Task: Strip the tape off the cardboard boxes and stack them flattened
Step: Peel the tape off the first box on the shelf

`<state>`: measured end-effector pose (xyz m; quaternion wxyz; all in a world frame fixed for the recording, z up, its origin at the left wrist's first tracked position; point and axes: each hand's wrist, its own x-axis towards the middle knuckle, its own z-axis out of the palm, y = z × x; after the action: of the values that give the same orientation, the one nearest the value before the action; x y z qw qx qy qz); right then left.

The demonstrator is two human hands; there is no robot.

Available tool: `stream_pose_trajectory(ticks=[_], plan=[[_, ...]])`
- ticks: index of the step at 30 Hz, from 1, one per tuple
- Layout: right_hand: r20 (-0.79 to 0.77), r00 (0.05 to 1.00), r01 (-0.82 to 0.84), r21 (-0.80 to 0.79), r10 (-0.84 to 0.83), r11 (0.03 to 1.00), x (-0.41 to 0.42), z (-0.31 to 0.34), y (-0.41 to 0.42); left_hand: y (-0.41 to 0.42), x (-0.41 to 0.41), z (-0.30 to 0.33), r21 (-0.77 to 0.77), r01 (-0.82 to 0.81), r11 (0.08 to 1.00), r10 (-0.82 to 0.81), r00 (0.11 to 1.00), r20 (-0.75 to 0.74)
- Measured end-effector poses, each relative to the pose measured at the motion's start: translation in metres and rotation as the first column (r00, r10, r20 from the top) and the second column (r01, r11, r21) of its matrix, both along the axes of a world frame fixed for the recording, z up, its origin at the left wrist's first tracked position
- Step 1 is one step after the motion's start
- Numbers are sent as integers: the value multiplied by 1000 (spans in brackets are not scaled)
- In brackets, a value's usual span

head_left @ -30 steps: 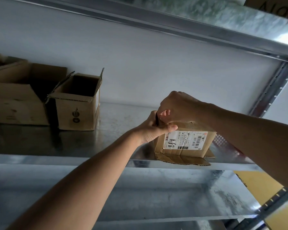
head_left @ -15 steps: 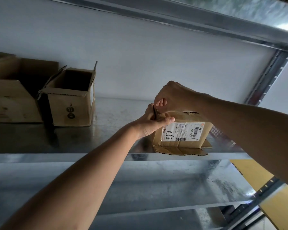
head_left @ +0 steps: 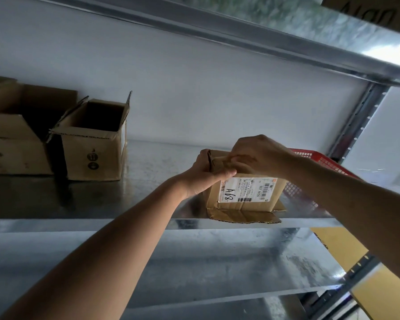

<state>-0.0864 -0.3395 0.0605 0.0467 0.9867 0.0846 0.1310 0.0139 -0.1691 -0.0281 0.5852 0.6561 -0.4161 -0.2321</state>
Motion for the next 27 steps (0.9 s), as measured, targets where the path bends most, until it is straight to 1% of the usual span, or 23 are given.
stream_pose_trajectory(ticks=[2,5,8,12,17,20,23,27], plan=[[69,997,45,12,-46,999,1,-7,4,-2,-2,-2,-12,-42,999,41,998,-38],[178,976,125,24,-127,992,4,-14,7,-5,1,-8,-5,-39,999,38,997,-60],[221,960,174,-5,-169,985,7,-13,10,-6,3,-11,5,-30,1000,30,998,-49],[265,950,189,-55,-168,980,11,-14,14,-3,5,-11,6,-29,1000,29,999,-16],[383,908,181,4,-169,983,7,-25,14,-4,6,-8,25,-40,999,40,999,30],[424,892,167,19,-159,986,5,-31,12,-5,5,-7,50,-33,998,31,999,37],[402,909,98,46,-108,994,5,-28,8,-4,9,-6,84,-36,996,30,998,62],[228,973,7,128,-36,992,3,-15,-2,-3,12,-9,68,-73,995,63,990,129]])
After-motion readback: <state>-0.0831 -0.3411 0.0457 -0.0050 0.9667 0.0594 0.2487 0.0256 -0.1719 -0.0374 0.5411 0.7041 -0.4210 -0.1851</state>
